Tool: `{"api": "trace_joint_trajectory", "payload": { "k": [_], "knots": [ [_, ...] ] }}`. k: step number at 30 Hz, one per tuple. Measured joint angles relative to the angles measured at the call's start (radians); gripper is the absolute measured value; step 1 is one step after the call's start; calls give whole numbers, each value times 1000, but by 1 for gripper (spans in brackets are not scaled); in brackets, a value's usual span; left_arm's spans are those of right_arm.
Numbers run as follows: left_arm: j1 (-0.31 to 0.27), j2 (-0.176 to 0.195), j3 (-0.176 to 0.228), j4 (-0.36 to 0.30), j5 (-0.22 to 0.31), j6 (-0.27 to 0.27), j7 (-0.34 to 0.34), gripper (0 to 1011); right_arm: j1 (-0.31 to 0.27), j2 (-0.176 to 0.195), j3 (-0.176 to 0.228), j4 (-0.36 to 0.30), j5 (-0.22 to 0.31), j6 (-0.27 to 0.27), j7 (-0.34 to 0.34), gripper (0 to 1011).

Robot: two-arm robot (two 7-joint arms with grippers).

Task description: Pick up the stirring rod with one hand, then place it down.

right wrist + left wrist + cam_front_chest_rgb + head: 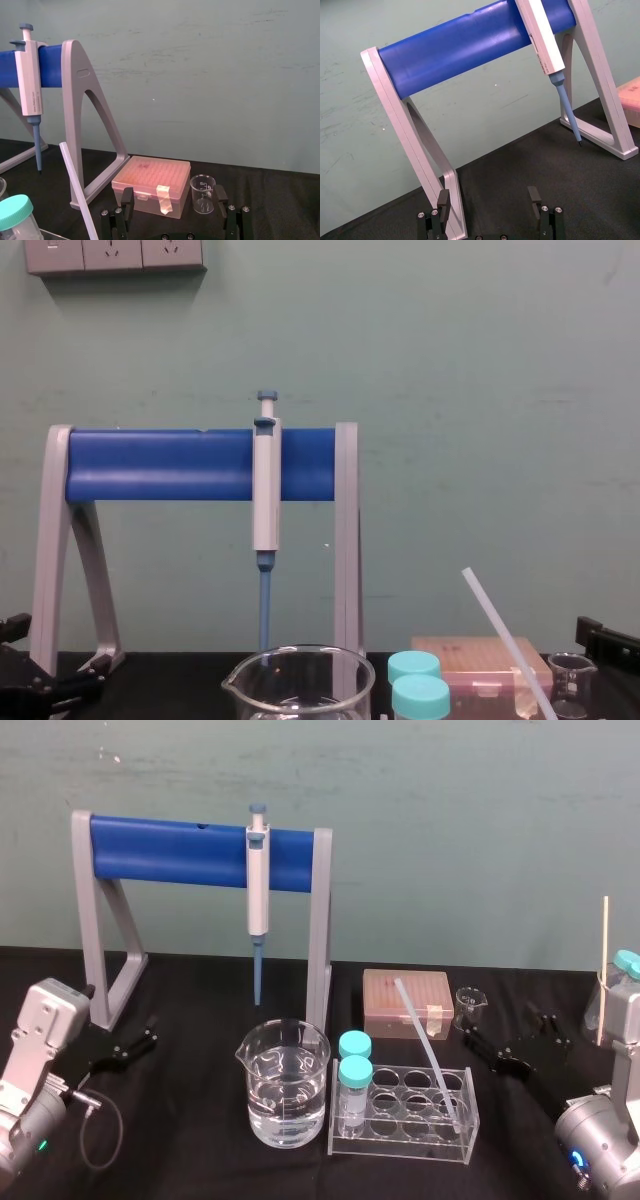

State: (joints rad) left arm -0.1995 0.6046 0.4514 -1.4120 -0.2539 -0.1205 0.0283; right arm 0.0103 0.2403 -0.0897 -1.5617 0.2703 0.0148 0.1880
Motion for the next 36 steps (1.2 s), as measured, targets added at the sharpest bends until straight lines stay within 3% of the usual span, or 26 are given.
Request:
{"api": "trace_joint_trajectory", "payload": {
  "k": [36],
  "knots": [
    [0,0,0,0,0,0,0,1000,0,-4,0,-2,-17,-17,0,1003]
  ]
}}
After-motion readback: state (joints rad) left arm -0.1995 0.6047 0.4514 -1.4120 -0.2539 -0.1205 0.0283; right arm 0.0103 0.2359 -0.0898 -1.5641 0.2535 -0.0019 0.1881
